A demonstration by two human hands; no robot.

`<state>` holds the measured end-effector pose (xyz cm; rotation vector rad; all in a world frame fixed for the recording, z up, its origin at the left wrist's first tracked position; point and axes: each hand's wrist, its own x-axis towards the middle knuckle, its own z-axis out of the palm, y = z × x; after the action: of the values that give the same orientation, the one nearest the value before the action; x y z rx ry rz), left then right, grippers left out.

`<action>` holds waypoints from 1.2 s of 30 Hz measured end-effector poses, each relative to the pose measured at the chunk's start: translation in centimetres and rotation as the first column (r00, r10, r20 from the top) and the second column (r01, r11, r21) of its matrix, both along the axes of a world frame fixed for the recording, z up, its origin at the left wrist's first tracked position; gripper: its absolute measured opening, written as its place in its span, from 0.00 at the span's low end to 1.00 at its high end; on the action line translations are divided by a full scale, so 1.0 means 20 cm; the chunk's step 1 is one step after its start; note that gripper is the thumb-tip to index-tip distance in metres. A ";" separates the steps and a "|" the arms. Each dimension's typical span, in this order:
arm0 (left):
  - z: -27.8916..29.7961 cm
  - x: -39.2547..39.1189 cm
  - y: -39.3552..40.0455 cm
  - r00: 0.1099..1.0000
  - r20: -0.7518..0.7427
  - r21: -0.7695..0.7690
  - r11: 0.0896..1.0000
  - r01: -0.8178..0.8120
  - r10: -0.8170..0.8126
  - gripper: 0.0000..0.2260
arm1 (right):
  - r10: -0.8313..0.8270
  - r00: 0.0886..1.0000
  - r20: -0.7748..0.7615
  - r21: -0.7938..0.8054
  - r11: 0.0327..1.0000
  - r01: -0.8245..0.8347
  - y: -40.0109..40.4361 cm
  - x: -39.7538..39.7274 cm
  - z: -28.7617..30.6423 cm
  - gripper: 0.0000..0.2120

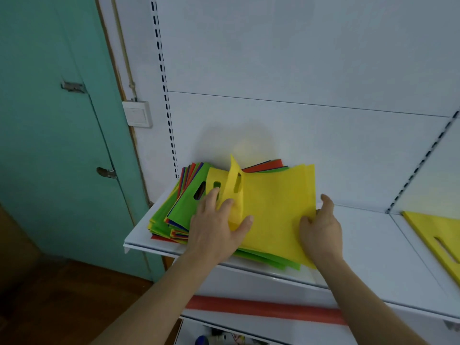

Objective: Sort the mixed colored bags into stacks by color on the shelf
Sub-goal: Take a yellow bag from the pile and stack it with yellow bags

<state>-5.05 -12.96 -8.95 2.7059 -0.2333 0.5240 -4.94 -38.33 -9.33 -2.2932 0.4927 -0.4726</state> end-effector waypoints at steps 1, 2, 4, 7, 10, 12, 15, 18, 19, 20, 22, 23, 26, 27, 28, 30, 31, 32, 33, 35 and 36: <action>0.00 0.01 0.01 1.000 -0.004 0.008 1.000 -0.014 0.014 0.32 | -0.015 1.000 0.000 -0.013 1.000 0.015 -0.03 0.01 0.00 0.28; 0.00 0.02 0.01 1.000 -0.004 0.039 0.999 -0.029 0.030 0.31 | -0.027 0.999 -0.021 -0.041 0.999 0.026 -0.06 0.02 0.00 0.22; -0.01 0.04 0.03 0.999 -0.012 0.093 0.994 -0.047 0.049 0.24 | -0.040 0.996 -0.079 -0.060 0.998 0.035 -0.13 0.02 0.00 0.05; -0.02 0.05 0.03 0.999 -0.024 0.100 0.994 -0.037 0.039 0.17 | -0.037 0.999 0.023 -0.049 0.998 0.038 -0.19 0.01 0.01 0.06; -0.01 0.09 -0.01 0.996 -0.057 0.058 0.996 -0.063 0.066 0.29 | -0.007 0.980 0.197 -0.012 1.000 0.010 -0.22 -0.03 0.03 0.07; 0.03 0.14 -0.03 0.987 -0.128 -0.096 0.989 -0.109 0.097 0.38 | 0.018 0.956 0.294 0.044 0.999 -0.032 -0.25 -0.07 0.05 0.07; 0.12 0.25 -0.02 0.957 -0.290 -0.508 0.844 -0.172 0.020 0.42 | 0.005 0.915 0.403 0.132 0.989 -0.064 -0.31 -0.11 0.10 0.08; 0.19 0.31 -0.04 0.958 -0.262 -0.780 0.611 -0.137 -0.119 0.19 | -0.032 0.882 0.471 0.199 0.977 -0.071 -0.35 -0.14 0.15 0.07; 0.20 0.32 -0.05 0.975 -0.182 -0.806 0.587 -0.074 -0.127 0.11 | -0.043 0.872 0.487 0.202 0.977 -0.064 -0.36 -0.15 0.17 0.08; 0.22 0.33 -0.06 0.985 -0.104 -0.826 0.563 -0.011 -0.134 0.08 | -0.053 0.867 0.496 0.201 0.978 -0.055 -0.37 -0.16 0.18 0.09; 0.24 0.32 -0.08 0.989 -0.005 -0.849 0.523 0.072 -0.145 0.10 | -0.055 0.868 0.494 0.192 0.980 -0.047 -0.37 -0.16 0.18 0.10; 0.24 0.31 -0.09 0.988 0.022 -0.845 0.526 0.099 -0.151 0.11 | -0.050 0.878 0.476 0.190 0.981 -0.047 -0.36 -0.16 0.17 0.09; 0.20 0.27 -0.10 0.982 -0.012 -0.824 0.559 0.098 -0.189 0.11 | -0.007 0.936 0.351 0.195 0.979 -0.066 -0.35 -0.16 0.13 0.04; 0.18 0.26 -0.11 0.980 -0.040 -0.818 0.570 0.080 -0.196 0.11 | 0.013 0.952 0.306 0.189 0.979 -0.074 -0.34 -0.16 0.11 0.03; 0.16 0.24 -0.11 0.978 -0.064 -0.810 0.583 0.065 -0.199 0.11 | 0.026 0.959 0.282 0.172 0.982 -0.077 -0.35 -0.16 0.09 0.04; 0.16 0.23 -0.12 0.978 -0.081 -0.800 0.598 0.051 -0.192 0.10 | 0.021 0.955 0.295 0.138 0.988 -0.064 -0.37 -0.18 0.08 0.07; 0.17 0.23 -0.12 0.980 -0.077 -0.796 0.603 0.052 -0.186 0.10 | -0.001 0.948 0.320 0.140 0.989 -0.046 -0.38 -0.19 0.08 0.07; 0.18 0.23 -0.13 0.982 -0.069 -0.792 0.608 0.054 -0.176 0.10 | -0.032 0.937 0.347 0.154 0.988 -0.023 -0.39 -0.20 0.09 0.09; 0.18 0.23 -0.14 0.985 -0.058 -0.786 0.616 0.056 -0.163 0.10 | -0.062 0.923 0.380 0.175 0.985 -0.006 -0.41 -0.22 0.10 0.12; 0.19 0.22 -0.17 0.990 -0.032 -0.770 0.636 0.062 -0.134 0.11 | -0.126 0.886 0.447 0.223 0.974 0.027 -0.44 -0.27 0.11 0.16; 0.20 0.21 -0.18 0.991 -0.021 -0.760 0.646 0.069 -0.130 0.11 | -0.165 0.866 0.471 0.246 0.968 0.051 -0.46 -0.30 0.11 0.17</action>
<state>-0.90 -16.66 -5.02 1.8570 -0.1013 0.3681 -10.91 -47.43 -7.11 -1.8387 0.3950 -0.9721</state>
